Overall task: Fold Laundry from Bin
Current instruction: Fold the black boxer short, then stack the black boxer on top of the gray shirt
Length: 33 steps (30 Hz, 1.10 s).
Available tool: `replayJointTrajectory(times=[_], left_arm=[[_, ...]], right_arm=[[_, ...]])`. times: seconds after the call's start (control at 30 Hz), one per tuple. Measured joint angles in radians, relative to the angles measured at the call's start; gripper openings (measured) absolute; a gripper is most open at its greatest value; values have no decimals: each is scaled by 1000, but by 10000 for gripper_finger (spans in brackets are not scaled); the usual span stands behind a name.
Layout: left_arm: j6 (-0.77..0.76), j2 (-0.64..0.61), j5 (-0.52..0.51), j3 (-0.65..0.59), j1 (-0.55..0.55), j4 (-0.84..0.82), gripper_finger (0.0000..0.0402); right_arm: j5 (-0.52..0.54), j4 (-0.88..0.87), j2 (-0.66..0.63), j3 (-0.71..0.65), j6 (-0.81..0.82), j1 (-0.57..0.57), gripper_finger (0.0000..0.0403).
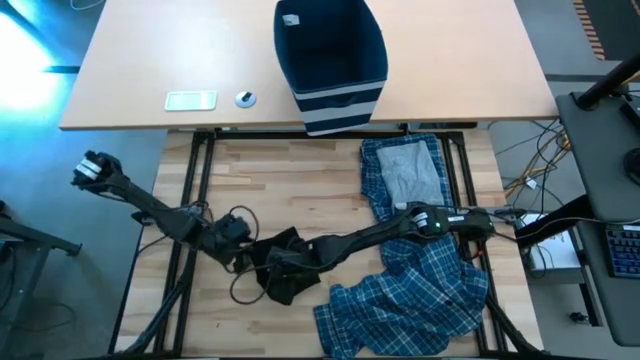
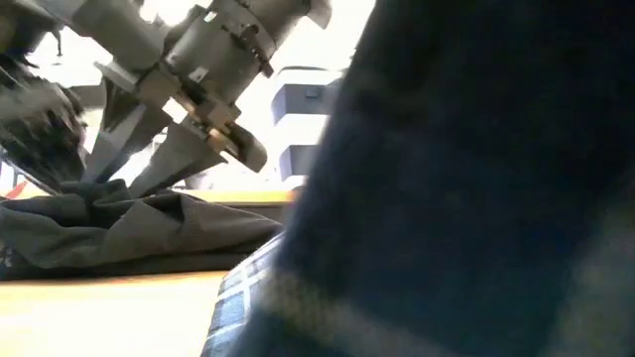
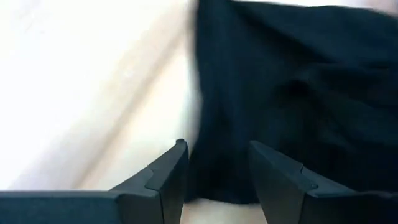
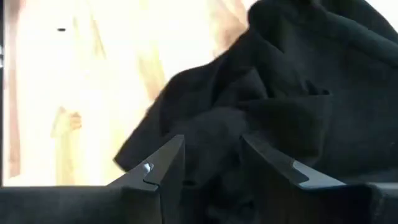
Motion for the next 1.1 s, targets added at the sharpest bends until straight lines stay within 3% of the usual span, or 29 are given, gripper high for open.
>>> replayJointTrajectory(times=[0.1,0.33,0.43,0.63,0.77,0.9,1.1], left_arm=[[42,44,28,-49,81,95,152],[174,70,123,-64,245,90,152],[230,34,188,-22,272,3,152],[264,-68,221,134,214,-204,152],[230,-104,231,181,108,-91,152],[200,-35,176,155,29,143,152],[186,214,176,84,6,442,152]], right_arm=[[-28,42,13,-6,8,3,148],[-258,184,16,1,-10,46,148],[-205,161,-12,15,-14,54,148],[32,-28,-90,18,14,52,148],[178,-252,-104,18,127,50,148],[149,-268,-77,6,165,49,148],[113,-255,-3,-14,201,53,148]])
